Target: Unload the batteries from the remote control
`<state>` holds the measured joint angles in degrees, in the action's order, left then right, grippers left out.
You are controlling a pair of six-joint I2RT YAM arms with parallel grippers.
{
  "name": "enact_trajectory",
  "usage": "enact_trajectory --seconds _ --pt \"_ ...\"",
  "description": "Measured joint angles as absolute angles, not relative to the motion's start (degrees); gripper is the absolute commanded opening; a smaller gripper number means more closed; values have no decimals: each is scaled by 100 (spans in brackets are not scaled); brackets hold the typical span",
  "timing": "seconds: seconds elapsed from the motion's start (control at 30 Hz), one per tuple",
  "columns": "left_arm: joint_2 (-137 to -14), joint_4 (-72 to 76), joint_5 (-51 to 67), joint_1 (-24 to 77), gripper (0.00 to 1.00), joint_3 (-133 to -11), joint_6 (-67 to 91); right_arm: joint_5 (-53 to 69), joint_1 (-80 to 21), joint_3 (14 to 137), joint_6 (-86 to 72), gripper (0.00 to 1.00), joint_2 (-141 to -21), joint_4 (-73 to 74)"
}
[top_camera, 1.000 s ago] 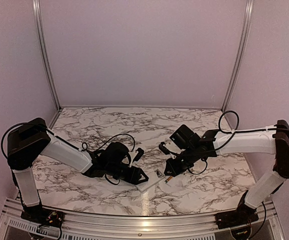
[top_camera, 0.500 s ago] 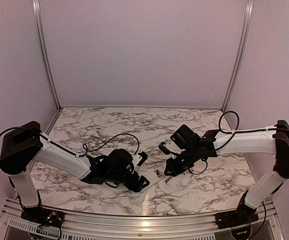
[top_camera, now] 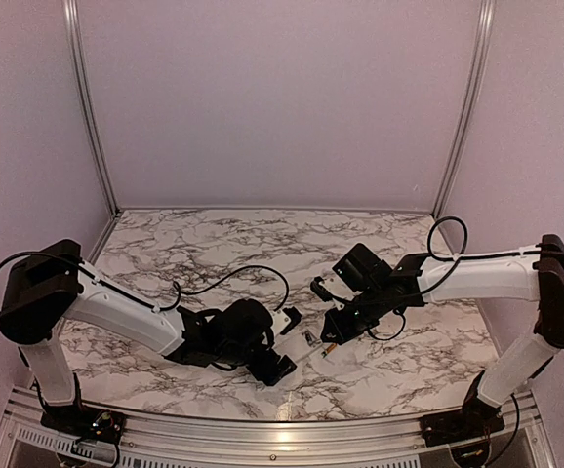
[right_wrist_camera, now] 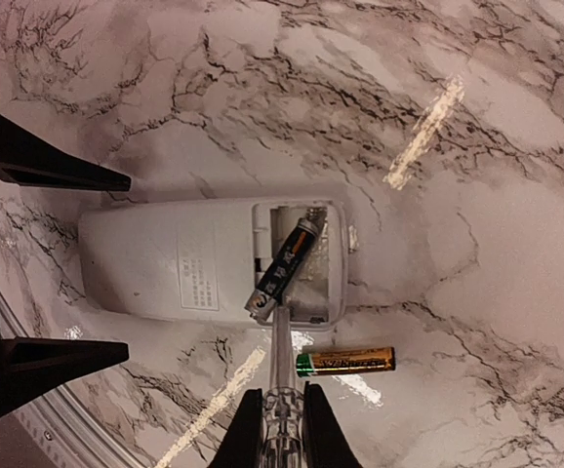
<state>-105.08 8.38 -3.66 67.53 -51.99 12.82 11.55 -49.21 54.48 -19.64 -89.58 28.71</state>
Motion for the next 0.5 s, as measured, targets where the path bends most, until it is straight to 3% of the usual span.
enact_trajectory --seconds 0.27,0.43,0.5 --pt "-10801 648 -663 6831 77 -5402 1133 1153 -4921 5441 -1964 0 -8954 2871" --pt "-10827 609 -794 6853 49 -5461 1100 1153 -4921 5437 -1964 0 -8952 2862" --pt "-10855 607 -810 6871 44 -5461 998 1153 -4921 5428 -1966 0 -8947 2842"
